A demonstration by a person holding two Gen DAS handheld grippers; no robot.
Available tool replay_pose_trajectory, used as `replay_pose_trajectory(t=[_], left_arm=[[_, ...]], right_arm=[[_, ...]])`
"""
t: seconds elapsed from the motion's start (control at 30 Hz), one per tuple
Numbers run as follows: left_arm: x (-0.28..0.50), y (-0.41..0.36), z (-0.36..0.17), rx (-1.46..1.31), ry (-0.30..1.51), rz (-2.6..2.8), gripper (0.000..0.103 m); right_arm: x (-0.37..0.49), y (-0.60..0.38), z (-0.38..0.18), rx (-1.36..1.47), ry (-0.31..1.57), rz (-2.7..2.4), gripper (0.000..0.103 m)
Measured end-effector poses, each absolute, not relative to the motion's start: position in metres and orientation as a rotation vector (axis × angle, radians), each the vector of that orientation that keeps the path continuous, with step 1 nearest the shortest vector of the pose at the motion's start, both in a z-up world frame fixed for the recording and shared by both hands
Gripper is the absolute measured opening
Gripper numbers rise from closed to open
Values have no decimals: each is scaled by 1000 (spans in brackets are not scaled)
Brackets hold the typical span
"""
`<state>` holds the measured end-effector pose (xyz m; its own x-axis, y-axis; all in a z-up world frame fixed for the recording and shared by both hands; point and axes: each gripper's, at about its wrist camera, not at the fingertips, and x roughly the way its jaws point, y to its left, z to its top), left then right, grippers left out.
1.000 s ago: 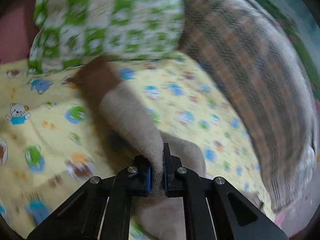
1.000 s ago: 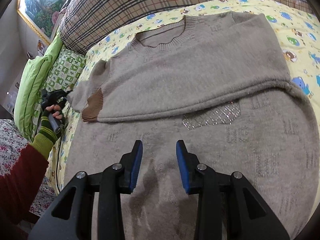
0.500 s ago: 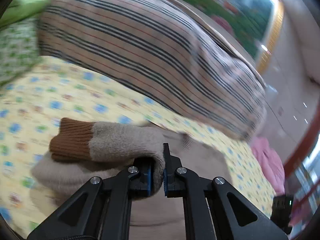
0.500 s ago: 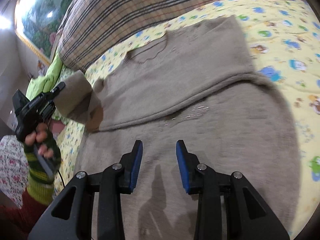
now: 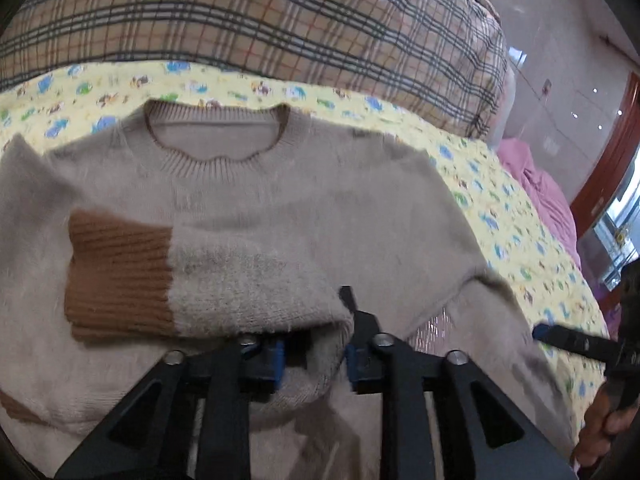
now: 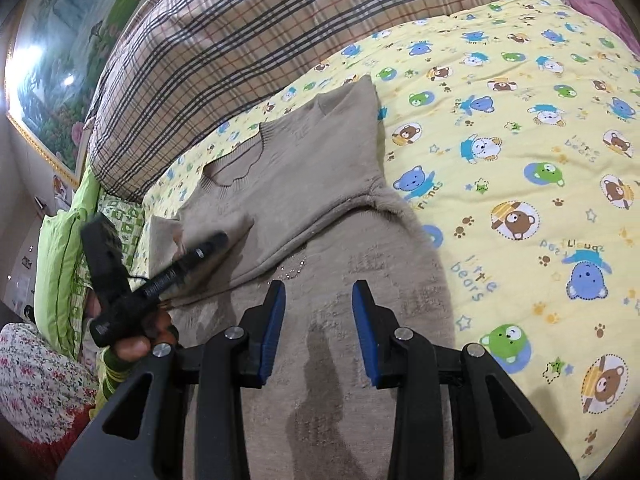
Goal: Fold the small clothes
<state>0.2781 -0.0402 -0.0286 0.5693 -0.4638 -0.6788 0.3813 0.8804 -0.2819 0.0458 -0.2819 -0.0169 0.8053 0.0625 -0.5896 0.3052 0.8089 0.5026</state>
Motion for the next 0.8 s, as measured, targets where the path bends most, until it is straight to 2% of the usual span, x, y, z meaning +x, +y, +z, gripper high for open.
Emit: replay_pose_trajectory(t=[0.03,0.07,0.2,0.4,0.57,0.63,0.8], left_arm=[[273,-34,-29,-112,832,-494,47],[268,-29,-28,-114,834,-484,52],[241,3,-24,-161,836,-466,60],[197,77,-13,-105,787,-285,60],[208,145,-24,-117,821,-56,58],[215,159,-29,-146,840,-32,58],[231,174,-42,-190,875,26,58]], right_arm=[[47,-282,-16,622,628,-137,36],[49,-281,-15,619,627,-134,36],[69,-272,-11,599,633,-104,36],[127,-227,-1,443,682,6,36],[176,-173,8,218,710,71,37],[195,-149,6,112,738,91,51],[231,-99,-17,-215,775,45,57]])
